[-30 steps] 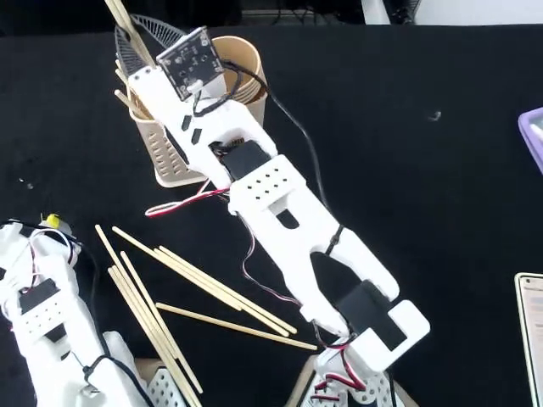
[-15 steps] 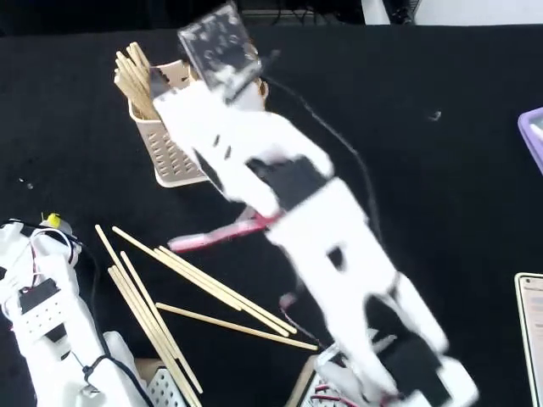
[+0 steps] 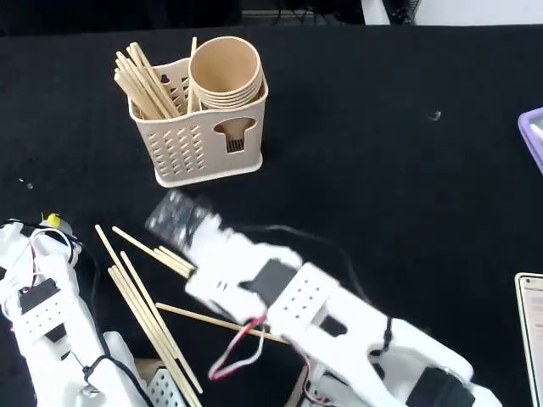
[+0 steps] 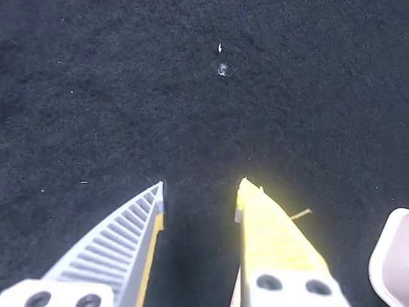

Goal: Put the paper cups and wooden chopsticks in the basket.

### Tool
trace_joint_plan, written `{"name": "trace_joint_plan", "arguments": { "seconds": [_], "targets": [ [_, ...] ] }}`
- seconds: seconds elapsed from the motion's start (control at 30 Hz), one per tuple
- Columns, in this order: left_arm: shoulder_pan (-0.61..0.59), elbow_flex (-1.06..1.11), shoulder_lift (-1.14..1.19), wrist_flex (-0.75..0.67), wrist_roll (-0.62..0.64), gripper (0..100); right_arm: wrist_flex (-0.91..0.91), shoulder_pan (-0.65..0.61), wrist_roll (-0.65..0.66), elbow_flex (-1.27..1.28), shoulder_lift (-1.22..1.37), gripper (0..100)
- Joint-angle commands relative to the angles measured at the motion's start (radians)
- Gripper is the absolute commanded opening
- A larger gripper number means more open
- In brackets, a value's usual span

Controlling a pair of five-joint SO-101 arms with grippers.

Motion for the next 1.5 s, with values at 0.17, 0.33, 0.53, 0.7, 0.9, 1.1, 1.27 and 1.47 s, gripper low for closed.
{"name": "trace_joint_plan", "arguments": {
  "seconds": [0.17, 0.33, 0.53, 0.7, 0.9, 1.1, 1.27, 1.47],
  "targets": [
    [0.005, -0.036, -0.018, -0.018, -0.003, 19, -0.207, -0.038, 0.015, -0.064, 0.337, 19.0],
    [0.004, -0.036, -0.018, -0.018, -0.003, 19, -0.193, -0.035, 0.054, -0.189, 0.532, 13.7],
    [0.004, -0.036, -0.018, -0.018, -0.003, 19, -0.101, -0.006, 0.135, -0.259, 0.576, 5.8],
    [0.004, -0.036, -0.018, -0.018, -0.003, 19, -0.095, 0.084, 0.135, -0.265, 0.561, 0.9],
    [0.004, -0.038, -0.018, -0.018, -0.003, 19, -0.026, 0.164, 0.135, -0.239, 0.352, 1.1],
    [0.007, -0.038, -0.018, -0.018, -0.003, 19, 0.041, 0.183, 0.137, -0.216, 0.134, 1.1],
    [0.005, -0.038, -0.018, -0.018, -0.003, 19, 0.032, 0.18, 0.137, -0.274, 0.016, 1.1],
    [0.004, -0.039, -0.018, -0.018, -0.003, 19, 0.034, 0.18, 0.137, -0.437, 0.001, 1.1]
  ]
}}
